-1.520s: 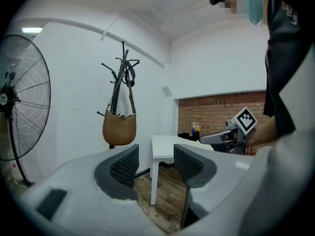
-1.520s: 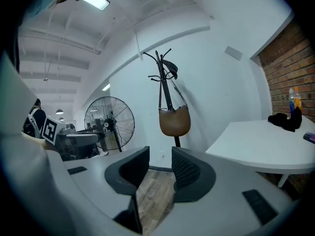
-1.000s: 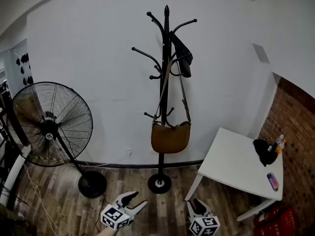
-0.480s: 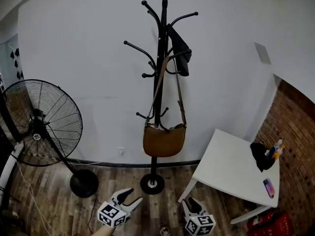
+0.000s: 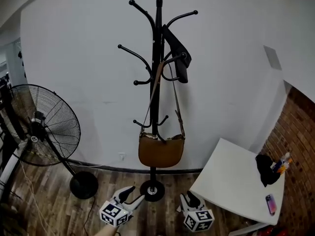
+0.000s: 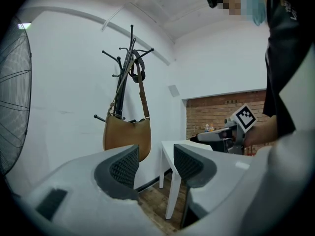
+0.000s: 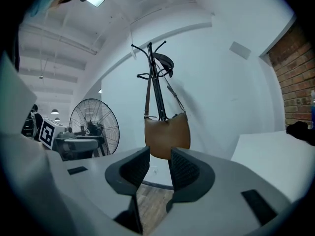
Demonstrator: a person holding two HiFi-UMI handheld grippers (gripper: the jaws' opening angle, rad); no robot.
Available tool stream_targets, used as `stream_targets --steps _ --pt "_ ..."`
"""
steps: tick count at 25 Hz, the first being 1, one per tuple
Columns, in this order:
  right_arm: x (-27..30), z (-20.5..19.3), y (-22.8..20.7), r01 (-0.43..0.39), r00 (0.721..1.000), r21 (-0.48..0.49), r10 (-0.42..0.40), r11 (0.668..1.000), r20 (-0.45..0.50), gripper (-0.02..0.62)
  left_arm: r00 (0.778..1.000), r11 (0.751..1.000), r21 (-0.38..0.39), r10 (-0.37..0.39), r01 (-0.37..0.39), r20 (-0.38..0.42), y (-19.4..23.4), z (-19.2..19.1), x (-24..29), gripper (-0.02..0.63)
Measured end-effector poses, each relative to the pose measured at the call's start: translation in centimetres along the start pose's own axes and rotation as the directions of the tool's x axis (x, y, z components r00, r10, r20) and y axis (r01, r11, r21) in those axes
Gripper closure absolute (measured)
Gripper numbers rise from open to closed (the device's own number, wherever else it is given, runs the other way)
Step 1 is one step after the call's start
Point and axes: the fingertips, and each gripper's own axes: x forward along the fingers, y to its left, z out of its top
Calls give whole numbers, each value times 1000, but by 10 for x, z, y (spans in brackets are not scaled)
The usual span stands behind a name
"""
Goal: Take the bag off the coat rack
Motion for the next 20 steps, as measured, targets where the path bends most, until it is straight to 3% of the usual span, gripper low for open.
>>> stream_targets --steps 10,20 --pt "42 31 -36 -86 996 -59 87 995 22 479 989 990 6 137 -138 53 29 12 35 394" --pt "100 84 -54 -45 990 -82 55 996 127 482 984 988 46 142 -148 109 80 51 79 397"
